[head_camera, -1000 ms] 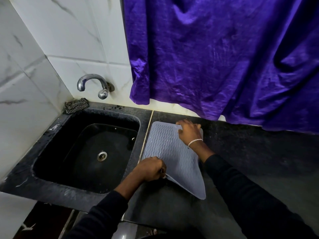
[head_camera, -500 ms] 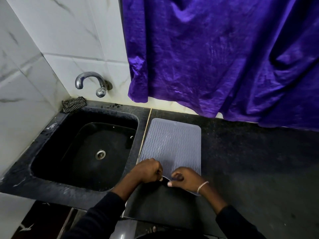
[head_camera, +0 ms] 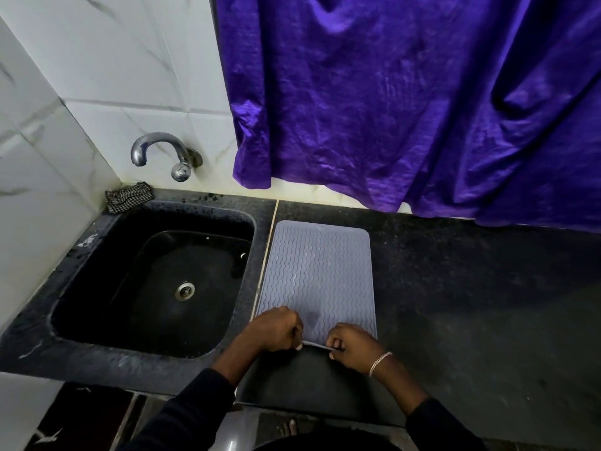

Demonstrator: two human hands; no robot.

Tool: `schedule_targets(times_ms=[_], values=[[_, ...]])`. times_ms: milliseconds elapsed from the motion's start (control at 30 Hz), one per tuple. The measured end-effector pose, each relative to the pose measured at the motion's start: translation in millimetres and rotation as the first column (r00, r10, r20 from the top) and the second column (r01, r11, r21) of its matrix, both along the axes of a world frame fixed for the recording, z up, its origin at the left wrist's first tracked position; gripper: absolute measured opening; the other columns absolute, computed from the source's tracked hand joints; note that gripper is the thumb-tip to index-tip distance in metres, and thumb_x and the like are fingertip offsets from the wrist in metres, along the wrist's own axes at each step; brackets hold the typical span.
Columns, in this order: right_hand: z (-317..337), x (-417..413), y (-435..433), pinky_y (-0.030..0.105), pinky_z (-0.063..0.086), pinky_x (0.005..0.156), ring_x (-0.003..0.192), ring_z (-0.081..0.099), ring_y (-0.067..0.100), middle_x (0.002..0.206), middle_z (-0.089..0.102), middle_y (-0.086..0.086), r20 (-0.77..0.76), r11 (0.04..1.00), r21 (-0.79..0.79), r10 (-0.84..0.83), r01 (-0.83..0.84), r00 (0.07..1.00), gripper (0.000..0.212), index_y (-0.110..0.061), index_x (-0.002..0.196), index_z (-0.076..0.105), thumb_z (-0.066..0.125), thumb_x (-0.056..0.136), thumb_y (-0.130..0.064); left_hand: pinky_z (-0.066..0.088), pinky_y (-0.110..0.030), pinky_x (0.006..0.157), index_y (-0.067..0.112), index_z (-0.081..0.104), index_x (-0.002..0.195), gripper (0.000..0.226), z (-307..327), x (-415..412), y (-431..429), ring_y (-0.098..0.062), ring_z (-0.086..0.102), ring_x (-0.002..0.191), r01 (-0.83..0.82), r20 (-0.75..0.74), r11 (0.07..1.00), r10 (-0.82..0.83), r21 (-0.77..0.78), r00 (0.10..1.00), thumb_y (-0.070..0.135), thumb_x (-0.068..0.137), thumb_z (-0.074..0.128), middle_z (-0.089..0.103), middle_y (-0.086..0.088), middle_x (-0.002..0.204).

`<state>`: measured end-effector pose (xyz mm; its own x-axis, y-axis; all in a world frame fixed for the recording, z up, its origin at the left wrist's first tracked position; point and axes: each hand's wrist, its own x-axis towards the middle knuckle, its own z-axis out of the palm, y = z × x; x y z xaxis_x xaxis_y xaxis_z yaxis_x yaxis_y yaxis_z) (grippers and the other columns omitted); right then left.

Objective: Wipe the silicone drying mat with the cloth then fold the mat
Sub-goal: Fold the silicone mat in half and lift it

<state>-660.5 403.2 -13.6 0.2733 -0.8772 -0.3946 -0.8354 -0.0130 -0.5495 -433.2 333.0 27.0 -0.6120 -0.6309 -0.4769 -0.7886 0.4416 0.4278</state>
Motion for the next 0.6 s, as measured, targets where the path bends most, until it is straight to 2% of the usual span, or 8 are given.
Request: schedule_targets(times_ms=[200, 267, 433, 600], values=[[-2.0, 5.9, 4.3, 0.029, 0.055, 0.083, 0.088, 0.064, 0.009, 0.094, 0.064, -0.01, -0.046, 0.999, 0.041, -0.006, 0.008, 0.999, 0.014, -0.025, 0.09, 0.068, 0.072, 0.079, -0.019, 0.056, -0.034, 0.085, 0.02, 0.073, 0.087, 0.012, -6.6, 4.2, 6.2, -0.014, 0.068, 0.086, -0.003, -0.007, 1.0, 0.003, 0.011, 1.0, 0.031, 0.082, 0.075, 0.073, 0.002, 0.093], [-1.3, 7.3, 4.6, 0.028, 0.055, 0.083, 0.088, 0.064, 0.009, 0.095, 0.065, -0.01, -0.058, 0.999, 0.038, -0.016, 0.019, 0.998, 0.014, -0.025, 0.09, 0.068, 0.072, 0.078, -0.019, 0.054, -0.03, 0.082, 0.022, 0.074, 0.085, 0.011, -9.4, 5.4, 8.2, -0.015, 0.067, 0.085, -0.007, -0.016, 1.0, 0.007, -0.011, 1.0, 0.031, 0.08, 0.074, 0.073, 0.001, 0.094], [-2.4, 9.8, 6.2, 0.027, 0.053, 0.082, 0.09, 0.063, 0.009, 0.093, 0.06, -0.014, -0.08, 0.998, 0.058, -0.008, 0.013, 0.997, 0.015, -0.027, 0.091, 0.067, 0.072, 0.079, -0.019, 0.053, -0.028, 0.078, 0.022, 0.07, 0.079, 0.011, -12.6, 5.0, 10.0, -0.009, 0.063, 0.076, 0.003, 0.005, 1.0, -0.003, 0.013, 1.0, 0.031, 0.08, 0.076, 0.065, 0.011, 0.078], [-4.3, 10.2, 9.4, 0.028, 0.053, 0.083, 0.09, 0.061, 0.009, 0.094, 0.06, -0.013, -0.101, 0.996, 0.09, -0.001, 0.01, 0.995, 0.019, -0.035, 0.085, 0.061, 0.071, 0.079, -0.02, 0.054, -0.034, 0.085, 0.021, 0.071, 0.087, 0.014, -16.5, 3.0, 13.5, -0.013, 0.065, 0.085, 0.007, 0.031, 1.0, -0.008, 0.008, 0.999, 0.033, 0.082, 0.075, 0.069, 0.003, 0.091]])
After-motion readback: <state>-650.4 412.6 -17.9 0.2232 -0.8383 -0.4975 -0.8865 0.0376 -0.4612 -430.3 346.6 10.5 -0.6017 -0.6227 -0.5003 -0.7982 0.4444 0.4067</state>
